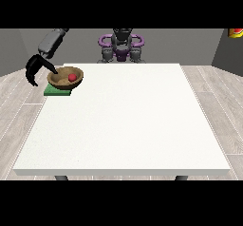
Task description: Pick the cup and pour the ball into the bowl, then pick the bowl and place it on the pad
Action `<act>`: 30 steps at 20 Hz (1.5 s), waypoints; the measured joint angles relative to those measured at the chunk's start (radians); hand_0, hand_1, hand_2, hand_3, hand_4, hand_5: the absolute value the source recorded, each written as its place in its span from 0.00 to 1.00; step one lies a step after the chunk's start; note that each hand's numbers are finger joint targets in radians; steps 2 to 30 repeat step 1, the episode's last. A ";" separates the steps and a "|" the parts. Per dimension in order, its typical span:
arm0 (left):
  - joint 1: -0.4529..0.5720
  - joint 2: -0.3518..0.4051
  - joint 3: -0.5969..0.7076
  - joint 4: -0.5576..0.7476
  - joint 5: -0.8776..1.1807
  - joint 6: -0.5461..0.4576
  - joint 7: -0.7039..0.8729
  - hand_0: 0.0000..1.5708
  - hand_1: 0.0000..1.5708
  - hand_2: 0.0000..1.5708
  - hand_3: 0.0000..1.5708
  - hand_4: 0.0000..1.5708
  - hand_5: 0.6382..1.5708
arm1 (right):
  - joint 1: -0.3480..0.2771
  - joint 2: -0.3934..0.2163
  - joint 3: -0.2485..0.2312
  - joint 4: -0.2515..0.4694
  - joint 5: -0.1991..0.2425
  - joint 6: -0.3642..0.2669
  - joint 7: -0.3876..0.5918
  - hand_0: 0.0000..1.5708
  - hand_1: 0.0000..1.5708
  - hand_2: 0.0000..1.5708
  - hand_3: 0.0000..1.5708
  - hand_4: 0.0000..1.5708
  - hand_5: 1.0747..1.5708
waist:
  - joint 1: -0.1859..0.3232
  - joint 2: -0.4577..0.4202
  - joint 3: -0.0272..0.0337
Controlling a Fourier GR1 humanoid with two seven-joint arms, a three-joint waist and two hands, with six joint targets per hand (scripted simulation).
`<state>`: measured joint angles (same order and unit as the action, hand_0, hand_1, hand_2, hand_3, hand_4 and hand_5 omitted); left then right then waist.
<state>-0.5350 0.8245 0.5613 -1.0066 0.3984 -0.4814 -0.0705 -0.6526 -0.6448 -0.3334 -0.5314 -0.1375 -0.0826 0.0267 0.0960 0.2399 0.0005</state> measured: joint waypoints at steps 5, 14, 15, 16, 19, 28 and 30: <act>0.008 -0.008 -0.004 0.010 -0.011 0.008 -0.009 0.00 0.00 0.00 0.00 0.76 1.00 | -0.007 -0.014 0.011 -0.010 0.006 0.016 0.025 0.00 0.00 0.00 0.00 0.13 0.61 | -0.013 -0.018 0.0001; 0.008 -0.008 -0.004 0.010 -0.011 0.008 -0.009 0.00 0.00 0.00 0.00 0.76 1.00 | -0.007 -0.014 0.011 -0.010 0.006 0.016 0.025 0.00 0.00 0.00 0.00 0.13 0.61 | -0.013 -0.018 0.0001; 0.008 -0.008 -0.004 0.010 -0.011 0.008 -0.009 0.00 0.00 0.00 0.00 0.76 1.00 | -0.007 -0.014 0.011 -0.010 0.006 0.016 0.025 0.00 0.00 0.00 0.00 0.13 0.61 | -0.013 -0.018 0.0001; 0.008 -0.008 -0.004 0.010 -0.011 0.008 -0.009 0.00 0.00 0.00 0.00 0.76 1.00 | -0.007 -0.014 0.011 -0.010 0.006 0.016 0.025 0.00 0.00 0.00 0.00 0.13 0.61 | -0.013 -0.018 0.0001; 0.008 -0.008 -0.004 0.010 -0.011 0.008 -0.009 0.00 0.00 0.00 0.00 0.76 1.00 | -0.007 -0.014 0.011 -0.010 0.006 0.016 0.025 0.00 0.00 0.00 0.00 0.13 0.61 | -0.013 -0.018 0.0001; 0.008 -0.008 -0.004 0.010 -0.011 0.008 -0.009 0.00 0.00 0.00 0.00 0.76 1.00 | -0.007 -0.014 0.011 -0.010 0.006 0.016 0.025 0.00 0.00 0.00 0.00 0.13 0.61 | -0.013 -0.018 0.0001; 0.008 -0.008 -0.004 0.010 -0.011 0.008 -0.009 0.00 0.00 0.00 0.00 0.76 1.00 | -0.007 -0.014 0.011 -0.010 0.006 0.016 0.025 0.00 0.00 0.00 0.00 0.13 0.61 | -0.013 -0.018 0.0001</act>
